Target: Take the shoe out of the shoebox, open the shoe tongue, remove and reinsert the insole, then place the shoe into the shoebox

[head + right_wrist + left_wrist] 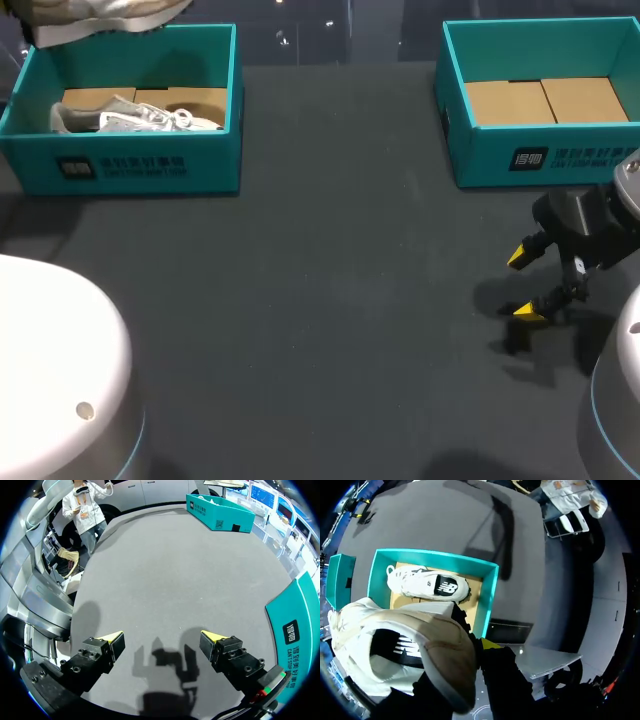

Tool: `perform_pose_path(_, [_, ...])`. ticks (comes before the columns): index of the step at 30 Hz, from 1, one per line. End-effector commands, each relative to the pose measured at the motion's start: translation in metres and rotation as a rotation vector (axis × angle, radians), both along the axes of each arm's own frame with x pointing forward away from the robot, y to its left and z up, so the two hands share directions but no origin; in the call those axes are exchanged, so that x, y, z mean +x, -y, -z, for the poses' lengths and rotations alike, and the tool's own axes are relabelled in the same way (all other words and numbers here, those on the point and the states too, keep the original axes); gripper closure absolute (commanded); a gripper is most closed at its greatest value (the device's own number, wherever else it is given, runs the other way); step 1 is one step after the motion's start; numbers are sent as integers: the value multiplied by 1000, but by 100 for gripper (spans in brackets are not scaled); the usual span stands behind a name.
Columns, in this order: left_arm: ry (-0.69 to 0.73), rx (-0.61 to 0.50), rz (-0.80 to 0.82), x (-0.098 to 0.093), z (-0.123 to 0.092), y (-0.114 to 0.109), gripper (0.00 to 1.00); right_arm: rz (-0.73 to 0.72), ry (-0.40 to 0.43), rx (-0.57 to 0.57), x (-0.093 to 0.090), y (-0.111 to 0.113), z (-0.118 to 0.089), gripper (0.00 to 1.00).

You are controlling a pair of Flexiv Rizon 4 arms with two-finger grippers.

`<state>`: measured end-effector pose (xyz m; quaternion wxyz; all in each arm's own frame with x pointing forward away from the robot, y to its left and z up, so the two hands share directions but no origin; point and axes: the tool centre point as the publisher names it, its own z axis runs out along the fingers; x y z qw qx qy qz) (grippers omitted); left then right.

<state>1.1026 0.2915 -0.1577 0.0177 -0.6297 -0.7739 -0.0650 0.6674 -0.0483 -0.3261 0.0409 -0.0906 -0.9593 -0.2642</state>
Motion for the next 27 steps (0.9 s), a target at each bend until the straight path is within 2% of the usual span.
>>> perform_pose_path(1, [-5, 28, 37, 15, 19, -1, 100, 1, 2, -2, -1, 0, 0, 0])
perform_pose_path(5, [3, 98, 90, 23, 33, -3, 100, 1, 2, -2, -1, 0, 0, 0])
perform_pose_path(20, [3, 98, 90, 23, 33, -3, 100, 1, 2, -2, -1, 0, 0, 0])
perform_pose_path(27, [-19, 141, 117, 36, 59, 0, 100, 1, 2, -2, -1, 0, 0, 0])
